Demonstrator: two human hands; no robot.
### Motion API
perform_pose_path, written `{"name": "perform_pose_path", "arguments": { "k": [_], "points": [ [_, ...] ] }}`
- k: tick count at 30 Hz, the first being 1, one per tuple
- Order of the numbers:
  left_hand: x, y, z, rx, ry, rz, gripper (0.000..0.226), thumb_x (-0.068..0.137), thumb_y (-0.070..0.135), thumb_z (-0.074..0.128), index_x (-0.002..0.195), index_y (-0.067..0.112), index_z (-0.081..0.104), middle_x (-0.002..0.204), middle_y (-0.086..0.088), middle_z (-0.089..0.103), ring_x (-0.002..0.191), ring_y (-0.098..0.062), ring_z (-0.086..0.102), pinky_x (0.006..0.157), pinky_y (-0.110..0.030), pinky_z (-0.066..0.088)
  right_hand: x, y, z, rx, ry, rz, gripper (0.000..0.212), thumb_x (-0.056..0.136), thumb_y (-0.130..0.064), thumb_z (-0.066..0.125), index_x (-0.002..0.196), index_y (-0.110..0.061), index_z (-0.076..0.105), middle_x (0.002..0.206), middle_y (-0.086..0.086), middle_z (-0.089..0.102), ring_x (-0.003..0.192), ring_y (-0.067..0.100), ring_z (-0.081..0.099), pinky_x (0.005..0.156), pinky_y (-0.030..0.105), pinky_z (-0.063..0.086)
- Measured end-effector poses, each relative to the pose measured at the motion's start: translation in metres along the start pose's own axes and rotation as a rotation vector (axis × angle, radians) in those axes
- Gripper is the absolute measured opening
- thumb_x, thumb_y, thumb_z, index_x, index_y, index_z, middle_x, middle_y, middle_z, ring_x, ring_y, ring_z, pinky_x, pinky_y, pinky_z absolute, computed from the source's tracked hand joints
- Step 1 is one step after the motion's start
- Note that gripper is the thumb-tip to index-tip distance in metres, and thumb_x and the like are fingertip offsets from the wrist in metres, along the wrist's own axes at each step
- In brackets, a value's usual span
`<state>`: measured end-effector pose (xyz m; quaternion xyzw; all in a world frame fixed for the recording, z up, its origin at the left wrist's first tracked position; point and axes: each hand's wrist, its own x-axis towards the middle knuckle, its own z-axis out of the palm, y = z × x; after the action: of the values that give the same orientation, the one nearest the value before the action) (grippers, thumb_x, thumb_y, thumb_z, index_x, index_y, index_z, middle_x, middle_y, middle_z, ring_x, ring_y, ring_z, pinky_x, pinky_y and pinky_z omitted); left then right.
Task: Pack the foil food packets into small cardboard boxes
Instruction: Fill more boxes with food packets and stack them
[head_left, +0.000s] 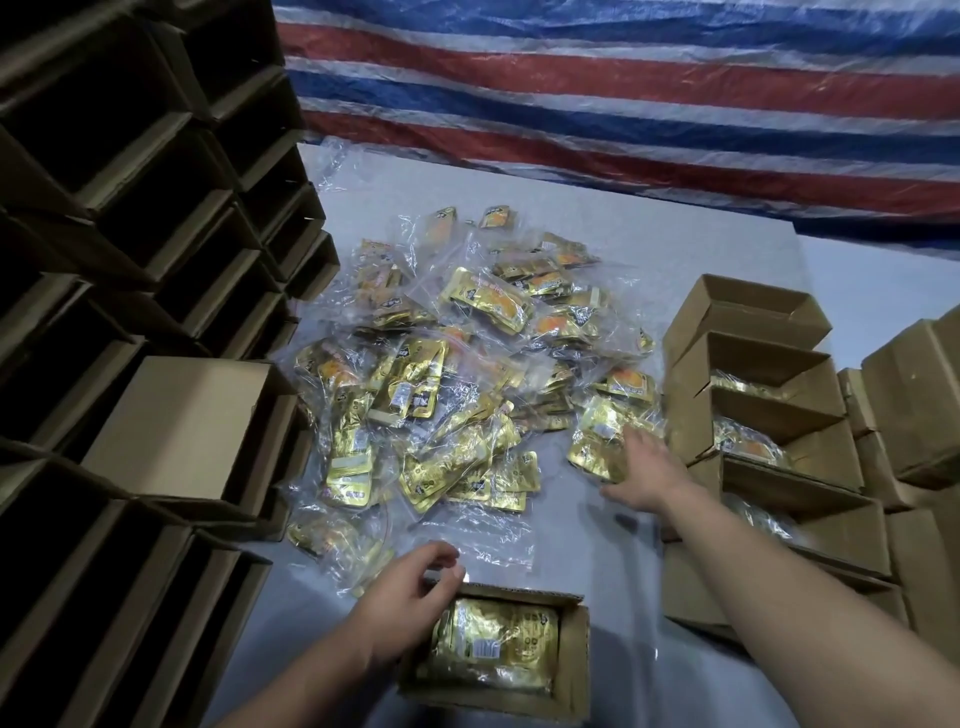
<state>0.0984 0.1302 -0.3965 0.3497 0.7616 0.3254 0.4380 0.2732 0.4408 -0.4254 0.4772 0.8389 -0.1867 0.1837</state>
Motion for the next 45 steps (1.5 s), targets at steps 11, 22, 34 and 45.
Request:
{"name": "perform_pose_path", "arguments": {
  "k": [11,22,34,45],
  "points": [
    [0.008,0.000,0.003,0.003,0.056,0.018,0.013,0.095,0.031,0.061,0.086,0.025,0.068,0.081,0.016,0.069,0.079,0.001,0.064,0.076,-0.020,0.051,0.055,0.002,0.012,-0.336,-0.111,-0.036,0.140,0.058,-0.080,0.072,0.158,-0.015,-0.002,0.167,0.012,-0.002,0.153,0.032,0.003,0.122,0.055,0.007],
    [0.016,-0.009,0.002,0.079,0.047,0.013,0.015,0.094,0.039,0.059,0.086,0.031,0.067,0.081,0.019,0.068,0.081,0.003,0.062,0.077,-0.021,0.051,0.087,0.008,0.015,-0.361,-0.126,0.003,0.146,0.059,-0.080,0.072,0.156,-0.018,-0.017,0.165,0.019,-0.007,0.153,0.035,-0.005,0.120,0.056,-0.003],
    [0.018,-0.012,0.003,0.086,0.053,0.002,0.015,0.095,0.040,0.058,0.084,0.034,0.066,0.079,0.022,0.068,0.079,0.003,0.063,0.076,-0.024,0.051,0.074,0.006,0.025,-0.269,-0.007,0.019,0.132,0.066,-0.069,0.074,0.156,-0.006,0.001,0.156,0.014,0.029,0.143,0.031,0.033,0.119,0.052,0.018],
    [0.013,-0.008,0.003,0.077,0.061,-0.006,0.019,0.095,0.042,0.057,0.086,0.028,0.067,0.080,0.016,0.068,0.081,0.001,0.062,0.081,-0.027,0.051,0.051,-0.004,0.044,-0.210,-0.151,-0.059,0.115,0.064,-0.062,0.077,0.152,-0.017,0.017,0.152,0.006,0.032,0.141,0.026,0.033,0.115,0.047,0.026]
  ]
}}
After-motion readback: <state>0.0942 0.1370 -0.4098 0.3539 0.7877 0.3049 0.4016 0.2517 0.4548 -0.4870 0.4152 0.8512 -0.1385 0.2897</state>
